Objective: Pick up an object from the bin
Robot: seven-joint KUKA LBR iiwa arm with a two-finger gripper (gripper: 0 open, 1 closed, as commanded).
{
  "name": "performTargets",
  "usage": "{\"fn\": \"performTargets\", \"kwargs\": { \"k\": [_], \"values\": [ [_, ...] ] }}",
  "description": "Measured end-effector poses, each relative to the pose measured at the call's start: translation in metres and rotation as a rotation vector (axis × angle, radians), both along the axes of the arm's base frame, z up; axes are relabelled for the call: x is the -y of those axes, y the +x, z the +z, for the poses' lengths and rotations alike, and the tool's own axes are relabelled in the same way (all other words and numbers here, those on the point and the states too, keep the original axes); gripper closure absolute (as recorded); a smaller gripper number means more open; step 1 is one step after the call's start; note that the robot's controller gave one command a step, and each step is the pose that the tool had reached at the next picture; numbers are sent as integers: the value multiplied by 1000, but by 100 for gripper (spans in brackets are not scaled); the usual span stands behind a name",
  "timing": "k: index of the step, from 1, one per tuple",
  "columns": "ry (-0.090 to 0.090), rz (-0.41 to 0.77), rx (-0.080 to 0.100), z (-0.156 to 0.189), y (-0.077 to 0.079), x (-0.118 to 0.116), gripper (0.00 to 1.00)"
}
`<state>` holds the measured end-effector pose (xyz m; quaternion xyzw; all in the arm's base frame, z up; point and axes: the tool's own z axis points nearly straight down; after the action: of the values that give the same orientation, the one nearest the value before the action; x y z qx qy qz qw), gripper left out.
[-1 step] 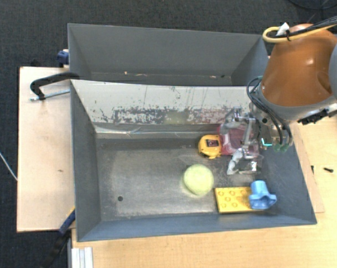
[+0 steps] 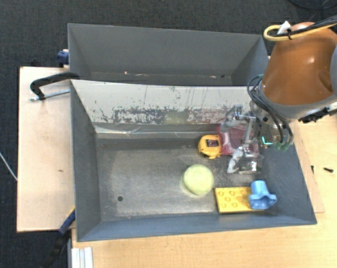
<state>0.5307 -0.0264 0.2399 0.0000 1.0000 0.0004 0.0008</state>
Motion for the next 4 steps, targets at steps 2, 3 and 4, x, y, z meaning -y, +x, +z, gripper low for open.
{"fn": "performTargets", "kwargs": {
  "k": [2, 3, 4],
  "values": [
    [0, -384, -9, -45, -20, 9, 0],
    [0, -302, 5, -69, -8, 2, 0],
    [0, -156, 2, -116, 8, 8, 0]
  ]
}}
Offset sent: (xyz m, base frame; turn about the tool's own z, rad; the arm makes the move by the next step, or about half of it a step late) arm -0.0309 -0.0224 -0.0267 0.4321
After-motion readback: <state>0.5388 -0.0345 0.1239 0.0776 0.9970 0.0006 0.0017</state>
